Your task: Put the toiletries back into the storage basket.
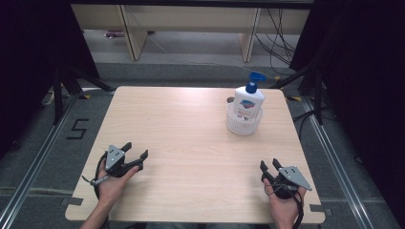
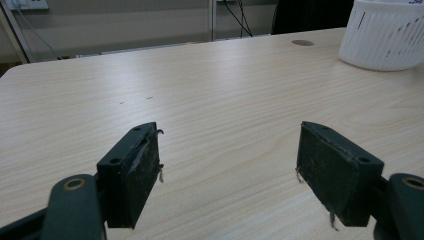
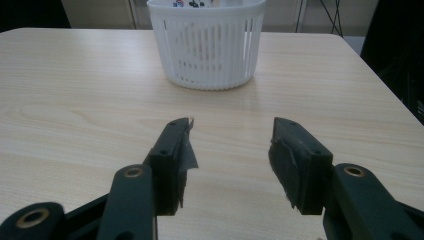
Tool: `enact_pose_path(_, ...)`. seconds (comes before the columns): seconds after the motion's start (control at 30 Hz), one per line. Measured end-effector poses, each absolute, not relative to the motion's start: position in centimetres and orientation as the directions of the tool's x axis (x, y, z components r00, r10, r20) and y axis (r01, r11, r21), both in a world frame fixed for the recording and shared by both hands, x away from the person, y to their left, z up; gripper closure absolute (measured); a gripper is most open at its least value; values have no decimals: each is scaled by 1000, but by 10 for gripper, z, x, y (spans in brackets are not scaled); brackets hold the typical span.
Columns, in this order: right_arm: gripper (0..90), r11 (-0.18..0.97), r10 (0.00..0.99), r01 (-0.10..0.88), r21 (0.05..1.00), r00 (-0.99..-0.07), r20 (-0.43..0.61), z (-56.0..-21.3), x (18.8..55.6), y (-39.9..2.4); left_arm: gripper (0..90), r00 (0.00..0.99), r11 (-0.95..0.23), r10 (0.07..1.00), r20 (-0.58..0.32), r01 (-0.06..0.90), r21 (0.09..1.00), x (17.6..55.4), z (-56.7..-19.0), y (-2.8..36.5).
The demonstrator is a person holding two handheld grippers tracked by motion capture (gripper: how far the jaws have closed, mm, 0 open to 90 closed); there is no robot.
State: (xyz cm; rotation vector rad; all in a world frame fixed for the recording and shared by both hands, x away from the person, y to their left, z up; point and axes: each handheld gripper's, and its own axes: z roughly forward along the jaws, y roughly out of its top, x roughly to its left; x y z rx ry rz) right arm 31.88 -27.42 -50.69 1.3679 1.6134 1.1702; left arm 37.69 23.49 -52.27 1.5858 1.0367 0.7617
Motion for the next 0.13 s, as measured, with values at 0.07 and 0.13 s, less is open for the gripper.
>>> enact_pose_path(0.07,480,9,981,330,944,-186,55,-506,319,-274,248,433,-87,901,-21,228,970,377,-523,234)
enact_pose_path(0.13,457,-4,979,328,945,-193,71,-502,318,-273,248,433,-86,901,-23,230,970,378,-523,234)
